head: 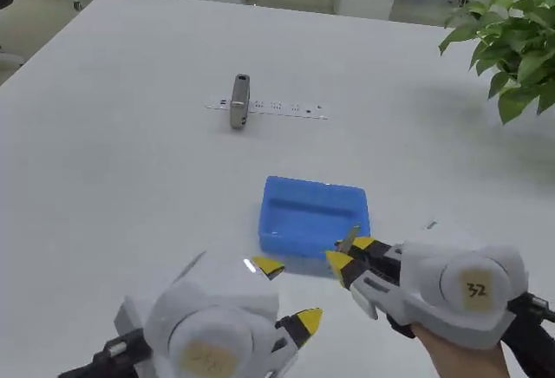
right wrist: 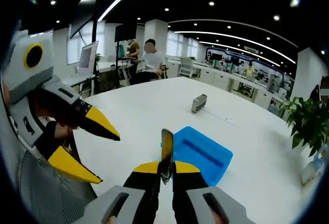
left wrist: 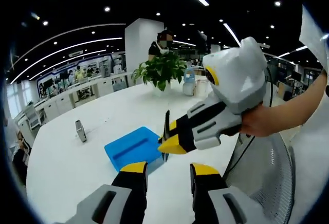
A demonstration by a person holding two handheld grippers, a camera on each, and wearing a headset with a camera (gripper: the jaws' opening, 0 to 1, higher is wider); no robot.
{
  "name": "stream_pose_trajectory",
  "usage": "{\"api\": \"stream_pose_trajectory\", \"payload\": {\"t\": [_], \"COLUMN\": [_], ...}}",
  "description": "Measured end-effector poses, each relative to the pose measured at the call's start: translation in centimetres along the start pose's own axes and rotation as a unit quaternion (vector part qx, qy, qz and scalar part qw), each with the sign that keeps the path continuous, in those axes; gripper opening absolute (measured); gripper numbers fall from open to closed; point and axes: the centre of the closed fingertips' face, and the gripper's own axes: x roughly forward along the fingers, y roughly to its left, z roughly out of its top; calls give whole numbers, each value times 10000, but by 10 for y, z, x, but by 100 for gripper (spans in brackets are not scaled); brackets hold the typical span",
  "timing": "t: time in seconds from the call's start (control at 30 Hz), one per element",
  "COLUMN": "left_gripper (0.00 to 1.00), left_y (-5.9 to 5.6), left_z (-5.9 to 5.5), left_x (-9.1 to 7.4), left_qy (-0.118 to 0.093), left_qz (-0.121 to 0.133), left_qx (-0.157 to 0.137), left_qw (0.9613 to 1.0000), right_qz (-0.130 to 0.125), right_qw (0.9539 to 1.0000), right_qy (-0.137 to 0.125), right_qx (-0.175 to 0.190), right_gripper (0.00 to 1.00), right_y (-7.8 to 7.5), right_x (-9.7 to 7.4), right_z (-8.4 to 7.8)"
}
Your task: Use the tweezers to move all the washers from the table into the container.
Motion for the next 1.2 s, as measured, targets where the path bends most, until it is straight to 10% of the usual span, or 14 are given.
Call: {"api": "stream_pose_trajectory", "payload": {"t": [0.23,0.57,1.2], "left_gripper": [20,5,0], "left_y": [-7,-27,-23], "left_z": [14,4,-25], "left_x": [4,16,41], "left_qy": [-101,103,595], "left_qz": [-266,-755,-1589], "left_qx": [266,639,1407], "left_qw": [9992,9950,9754], "right_qz": [33,19,73], "right_qw": [9976,9898,9866], "right_qy": [271,617,954], "right_qx": [-629,-1285,-1320], "right_gripper": [4,5,5], "right_y": [25,34,20], "right_x": [-7,-14,-1], "right_z": [-18,-40,-59]}}
